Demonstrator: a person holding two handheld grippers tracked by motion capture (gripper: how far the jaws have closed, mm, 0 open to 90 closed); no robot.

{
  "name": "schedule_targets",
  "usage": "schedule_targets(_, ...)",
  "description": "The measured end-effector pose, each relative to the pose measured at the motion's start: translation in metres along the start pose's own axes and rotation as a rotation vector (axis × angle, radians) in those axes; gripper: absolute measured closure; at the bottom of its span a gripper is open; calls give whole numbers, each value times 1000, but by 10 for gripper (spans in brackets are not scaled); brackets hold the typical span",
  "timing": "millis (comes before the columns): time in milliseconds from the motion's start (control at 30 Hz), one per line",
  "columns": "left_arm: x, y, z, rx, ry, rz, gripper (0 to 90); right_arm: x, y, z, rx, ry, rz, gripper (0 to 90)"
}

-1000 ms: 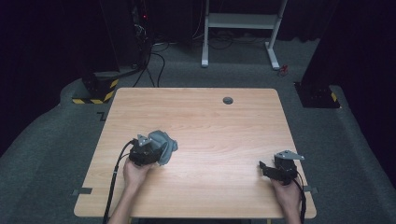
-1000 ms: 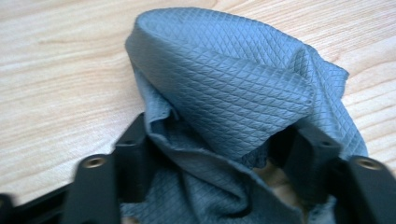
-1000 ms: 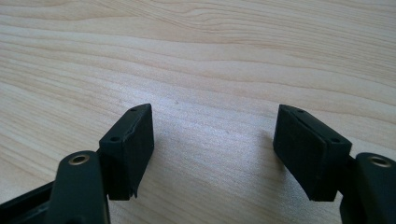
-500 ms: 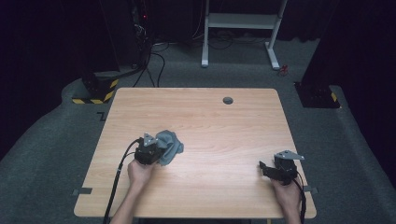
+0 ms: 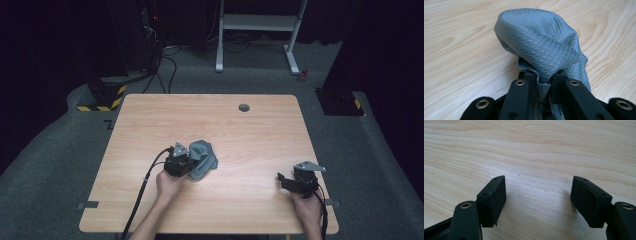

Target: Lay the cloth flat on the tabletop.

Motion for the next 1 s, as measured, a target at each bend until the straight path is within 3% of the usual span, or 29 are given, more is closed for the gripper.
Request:
schedule_targets(100,15,9,5,-1,6,-34,801,0,0,0,0,0,0,285)
schedule_targets(333,42,26,10,-16,31,-68,799,0,0,0,0,-1,-1,285)
schedule_targets(567,60,36,14,-12,56,-79,785,0,0,0,-1,-1,0,287)
schedule_targets(667,62,37,13,-22,67,-72,740,0,0,0,1,-3,1,295)
schedule_targets(767,58,32,10,-28,82,-70,570,-1,0,0,3,-5,5,339)
schedule_targets(933,47,13,-1,-5,95,-38,532,-3,0,1,10,-15,11,405)
schedule_targets(1000,40,6,-9,2,100,-23,567,-8,-1,0,21,-18,3,534)
Point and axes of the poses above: each handheld gripper's, and its own axes: y roughly forward along the jaws, z roughly out of its top, x roughly to its right, the point moved 2 cm from there along y, roughly forward along the jaws, and after that the axes turned 6 degrees about z, right-handed, at the moved point
